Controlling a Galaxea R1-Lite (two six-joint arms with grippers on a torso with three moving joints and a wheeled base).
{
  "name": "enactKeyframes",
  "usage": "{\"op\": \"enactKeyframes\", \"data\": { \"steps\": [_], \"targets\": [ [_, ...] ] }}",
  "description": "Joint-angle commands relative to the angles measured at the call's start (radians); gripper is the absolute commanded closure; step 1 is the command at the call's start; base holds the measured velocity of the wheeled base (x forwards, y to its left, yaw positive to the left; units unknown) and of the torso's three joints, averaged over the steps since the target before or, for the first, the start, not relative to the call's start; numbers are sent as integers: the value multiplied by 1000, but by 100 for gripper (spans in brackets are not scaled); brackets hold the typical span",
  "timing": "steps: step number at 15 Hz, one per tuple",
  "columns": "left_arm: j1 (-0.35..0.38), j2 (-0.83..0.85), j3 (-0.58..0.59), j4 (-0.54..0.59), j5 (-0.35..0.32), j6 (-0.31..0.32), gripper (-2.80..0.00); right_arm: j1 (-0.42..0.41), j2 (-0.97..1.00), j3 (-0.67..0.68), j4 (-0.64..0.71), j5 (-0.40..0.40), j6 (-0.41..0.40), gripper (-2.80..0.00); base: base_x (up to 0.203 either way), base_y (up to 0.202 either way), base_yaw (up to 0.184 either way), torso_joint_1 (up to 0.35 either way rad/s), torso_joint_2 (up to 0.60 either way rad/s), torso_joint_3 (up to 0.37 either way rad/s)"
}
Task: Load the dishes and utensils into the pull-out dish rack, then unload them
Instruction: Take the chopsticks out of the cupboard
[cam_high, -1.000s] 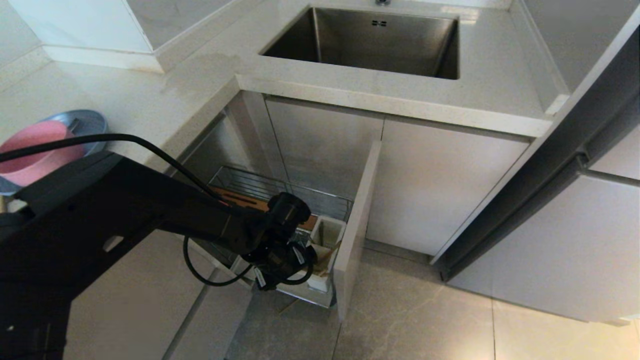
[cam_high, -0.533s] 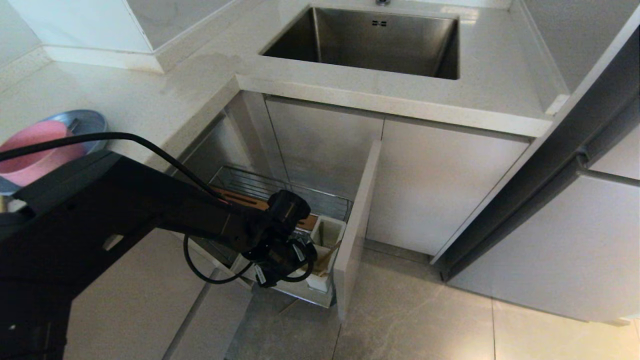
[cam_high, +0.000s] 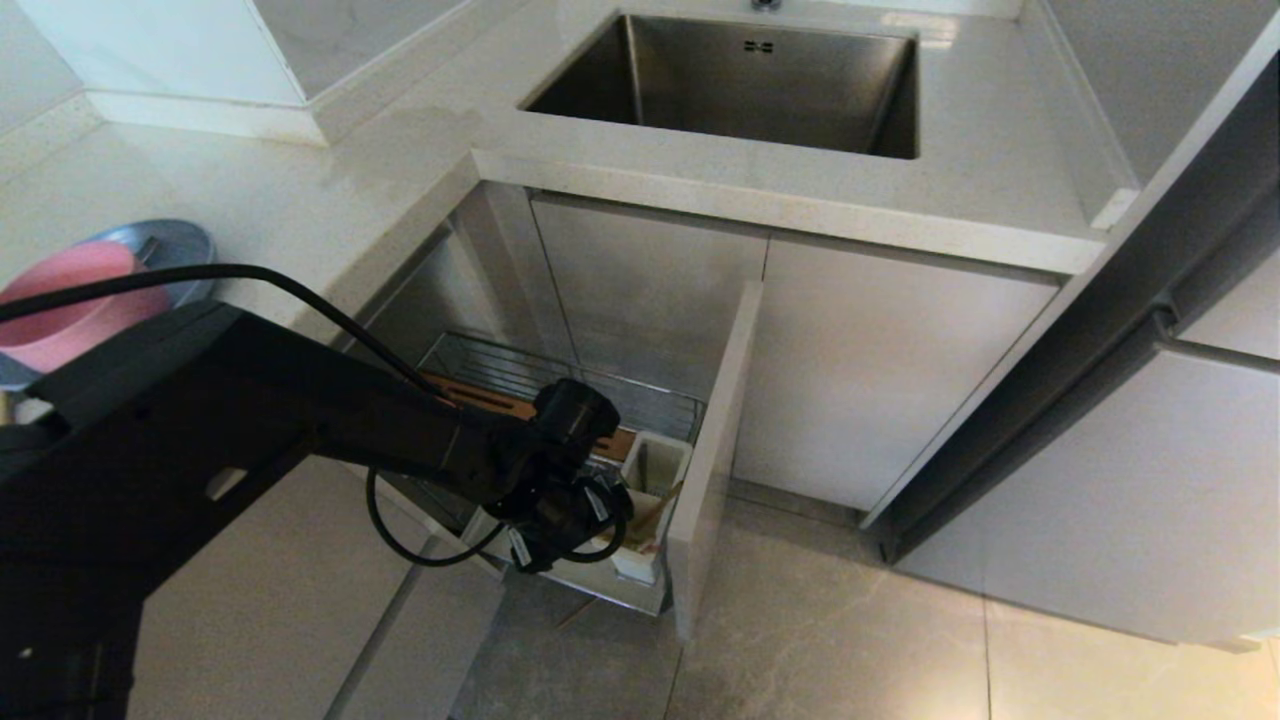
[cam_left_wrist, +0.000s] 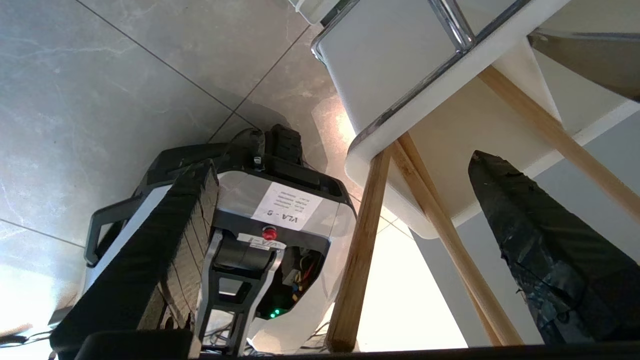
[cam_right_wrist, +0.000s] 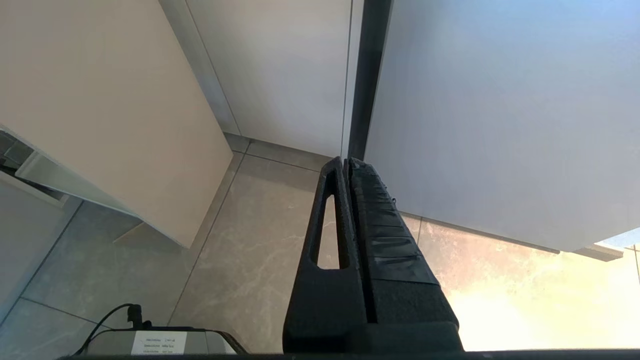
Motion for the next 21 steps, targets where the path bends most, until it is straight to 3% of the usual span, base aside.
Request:
{"op": "enactKeyframes", "data": {
  "steps": [1,8,9,11,21],
  "targets": [
    [1,1,-1,3,3,-6,-280,0,0,8,0,0,0,0,0,0,0,0,0,0],
    [1,2,-5,3,3,-5,-280,0,0,8,0,0,0,0,0,0,0,0,0,0],
    [1,-1,-4,3,6,-5,0,0,0,9,0,0,0,0,0,0,0,0,0,0],
    [0,-5,-7,3,55,-6,0,0,0,8,0,0,0,0,0,0,0,0,0,0],
    [-3,-8,-7,4,59,-5,0,0,0,8,0,0,0,0,0,0,0,0,0,0]
  ]
}}
